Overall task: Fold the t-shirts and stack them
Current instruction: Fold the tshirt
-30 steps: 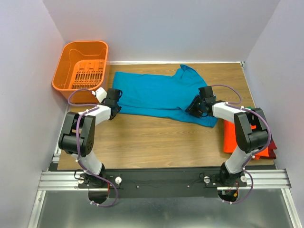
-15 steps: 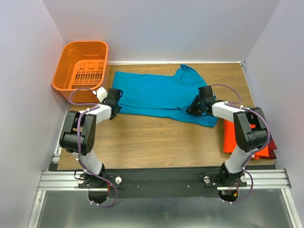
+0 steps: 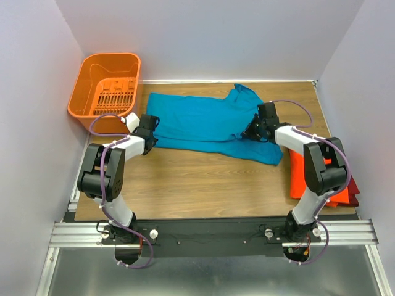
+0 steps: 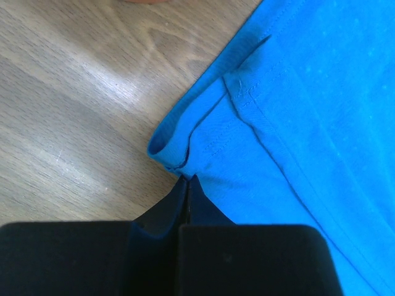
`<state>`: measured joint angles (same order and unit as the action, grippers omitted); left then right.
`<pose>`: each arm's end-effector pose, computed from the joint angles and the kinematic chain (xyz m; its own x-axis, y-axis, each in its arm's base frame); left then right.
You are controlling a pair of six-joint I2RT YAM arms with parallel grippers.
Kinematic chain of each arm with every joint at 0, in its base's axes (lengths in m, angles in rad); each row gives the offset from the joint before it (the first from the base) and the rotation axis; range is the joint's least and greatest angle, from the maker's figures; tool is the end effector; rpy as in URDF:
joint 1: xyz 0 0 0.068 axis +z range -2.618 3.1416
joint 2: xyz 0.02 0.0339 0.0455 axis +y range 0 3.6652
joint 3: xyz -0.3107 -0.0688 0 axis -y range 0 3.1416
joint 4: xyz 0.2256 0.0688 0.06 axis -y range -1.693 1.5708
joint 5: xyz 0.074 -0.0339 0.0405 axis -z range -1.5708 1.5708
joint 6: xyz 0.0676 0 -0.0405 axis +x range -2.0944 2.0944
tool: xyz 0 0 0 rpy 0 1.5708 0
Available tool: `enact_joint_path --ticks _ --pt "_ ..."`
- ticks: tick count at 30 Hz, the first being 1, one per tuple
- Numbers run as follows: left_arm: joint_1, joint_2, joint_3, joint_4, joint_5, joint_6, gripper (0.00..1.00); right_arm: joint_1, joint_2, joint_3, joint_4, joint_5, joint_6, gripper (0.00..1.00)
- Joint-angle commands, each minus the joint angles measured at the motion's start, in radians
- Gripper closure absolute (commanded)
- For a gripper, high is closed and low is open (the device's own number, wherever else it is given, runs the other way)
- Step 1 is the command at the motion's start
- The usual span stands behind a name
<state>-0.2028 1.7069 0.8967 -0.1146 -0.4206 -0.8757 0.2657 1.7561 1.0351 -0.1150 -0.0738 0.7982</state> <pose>0.3414 -0.0420 0.1909 -0.4572 -0.6217 -0.6359 -0.6371 0.7279 -0.2535 0.3664 0.1049 0.2101 -0.7214 0.5438 -0.4288 0.2966 0.8021 0.5183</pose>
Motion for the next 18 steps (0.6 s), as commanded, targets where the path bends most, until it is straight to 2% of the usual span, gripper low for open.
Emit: enact_joint_path --ticks 1,10,16,18 --pt "0.008 0.016 0.002 0.007 -0.029 0.018 1.00 0.003 0.057 0.109 -0.002 0.011 -0.033 0.96" --pt "0.008 0.003 -0.012 0.021 -0.014 0.030 1.00 0.003 0.245 0.292 -0.029 0.052 -0.077 0.98" --pt "0.008 -0.013 -0.033 0.030 -0.009 0.034 1.00 0.000 0.296 0.368 -0.035 0.069 -0.119 0.97" --pt "0.006 -0.016 -0.036 0.032 -0.009 0.035 1.00 0.000 0.304 0.388 -0.035 0.069 -0.142 0.93"
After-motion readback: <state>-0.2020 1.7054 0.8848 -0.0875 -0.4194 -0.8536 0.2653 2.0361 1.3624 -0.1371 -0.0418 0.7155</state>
